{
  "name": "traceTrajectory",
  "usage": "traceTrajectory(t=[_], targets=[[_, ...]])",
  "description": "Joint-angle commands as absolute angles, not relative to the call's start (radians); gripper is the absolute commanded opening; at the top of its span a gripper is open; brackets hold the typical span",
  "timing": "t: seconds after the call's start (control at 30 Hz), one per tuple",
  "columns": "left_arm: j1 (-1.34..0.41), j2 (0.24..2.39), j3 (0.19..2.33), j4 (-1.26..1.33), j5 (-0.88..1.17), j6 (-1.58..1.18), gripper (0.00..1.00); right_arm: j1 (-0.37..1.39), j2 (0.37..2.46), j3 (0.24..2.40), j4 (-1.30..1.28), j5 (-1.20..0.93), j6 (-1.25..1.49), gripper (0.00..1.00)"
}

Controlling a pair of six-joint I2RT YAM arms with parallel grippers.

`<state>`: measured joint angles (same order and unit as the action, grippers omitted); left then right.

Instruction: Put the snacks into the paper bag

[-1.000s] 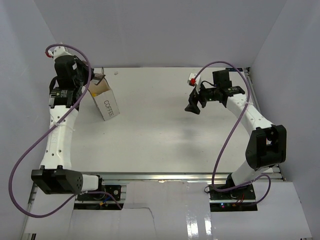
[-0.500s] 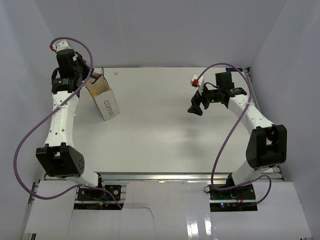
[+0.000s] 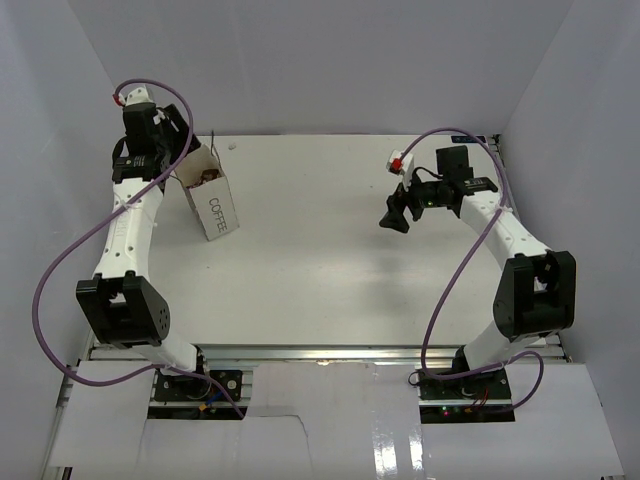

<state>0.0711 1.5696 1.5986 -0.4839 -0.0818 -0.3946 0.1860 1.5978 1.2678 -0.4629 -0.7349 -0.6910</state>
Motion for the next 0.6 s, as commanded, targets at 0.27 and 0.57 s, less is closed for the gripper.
traceTrajectory(t=[0.27, 0.57], targets=[[0.075, 1.398, 1.602, -0.281, 0.416, -0.362, 0.88, 0.120, 1.563, 1.414, -0.459, -0.629, -0.427, 0.90], [0.064, 1.103, 1.148, 0.124, 0.802, -0.610, 0.98, -0.129, 1.526, 1.428, -0.456, -0.787, -0.209, 0.90]])
